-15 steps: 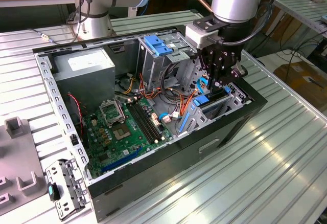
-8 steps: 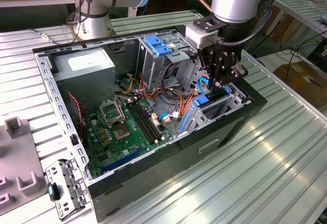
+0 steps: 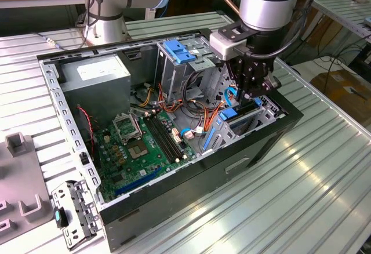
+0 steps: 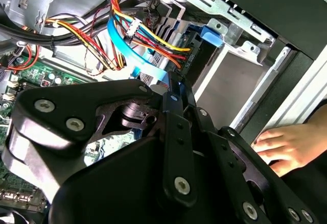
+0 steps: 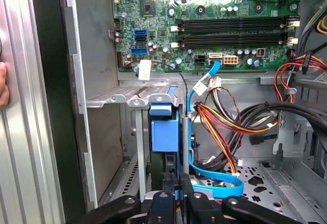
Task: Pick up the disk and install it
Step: 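Insert the second disk wire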
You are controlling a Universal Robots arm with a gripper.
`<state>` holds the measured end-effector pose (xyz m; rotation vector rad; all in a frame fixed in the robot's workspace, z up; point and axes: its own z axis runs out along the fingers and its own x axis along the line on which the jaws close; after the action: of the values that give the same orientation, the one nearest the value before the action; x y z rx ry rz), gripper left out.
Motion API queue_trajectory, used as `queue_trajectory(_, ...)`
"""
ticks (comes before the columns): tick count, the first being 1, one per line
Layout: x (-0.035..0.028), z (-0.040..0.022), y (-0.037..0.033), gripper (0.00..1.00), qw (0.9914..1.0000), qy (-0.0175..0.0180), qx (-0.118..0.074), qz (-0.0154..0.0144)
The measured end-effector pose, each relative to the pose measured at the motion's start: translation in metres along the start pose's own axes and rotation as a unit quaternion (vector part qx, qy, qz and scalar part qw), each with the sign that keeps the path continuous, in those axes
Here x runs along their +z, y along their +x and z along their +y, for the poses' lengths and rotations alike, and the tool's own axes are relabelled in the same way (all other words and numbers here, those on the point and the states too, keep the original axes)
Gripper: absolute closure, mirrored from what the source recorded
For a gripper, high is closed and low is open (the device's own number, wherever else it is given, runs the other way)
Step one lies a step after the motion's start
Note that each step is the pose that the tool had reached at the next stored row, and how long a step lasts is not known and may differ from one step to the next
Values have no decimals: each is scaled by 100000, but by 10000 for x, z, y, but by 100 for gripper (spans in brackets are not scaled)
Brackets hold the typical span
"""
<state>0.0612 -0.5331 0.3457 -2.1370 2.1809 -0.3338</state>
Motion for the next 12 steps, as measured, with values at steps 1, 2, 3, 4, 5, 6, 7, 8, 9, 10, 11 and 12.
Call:
queue_trajectory(1,4,2,3,84,100000,4,4,-29)
queue_trajectory(2,7,3,5,84,100000,5,9,-50)
queue_trajectory(3,8,4,6,84,100000,0,16,-72)
queue_trajectory(4,9,4,6,84,100000,-1,23,-103)
queue_trajectory(5,12,5,7,84,100000,-3,39,-168)
queue_trajectory(6,14,5,7,84,100000,-3,46,-199)
queue_trajectory(7,17,6,8,84,100000,-5,56,-237)
queue_trajectory(8,21,7,8,84,100000,-6,62,-279)
queue_trajectory(9,24,8,9,84,99999,-8,71,-319)
queue_trajectory(10,28,8,10,84,99999,-10,80,-373)
queue_trajectory(11,31,9,10,84,99999,-11,90,-425)
queue_trajectory(12,37,10,11,84,99999,-14,109,-509)
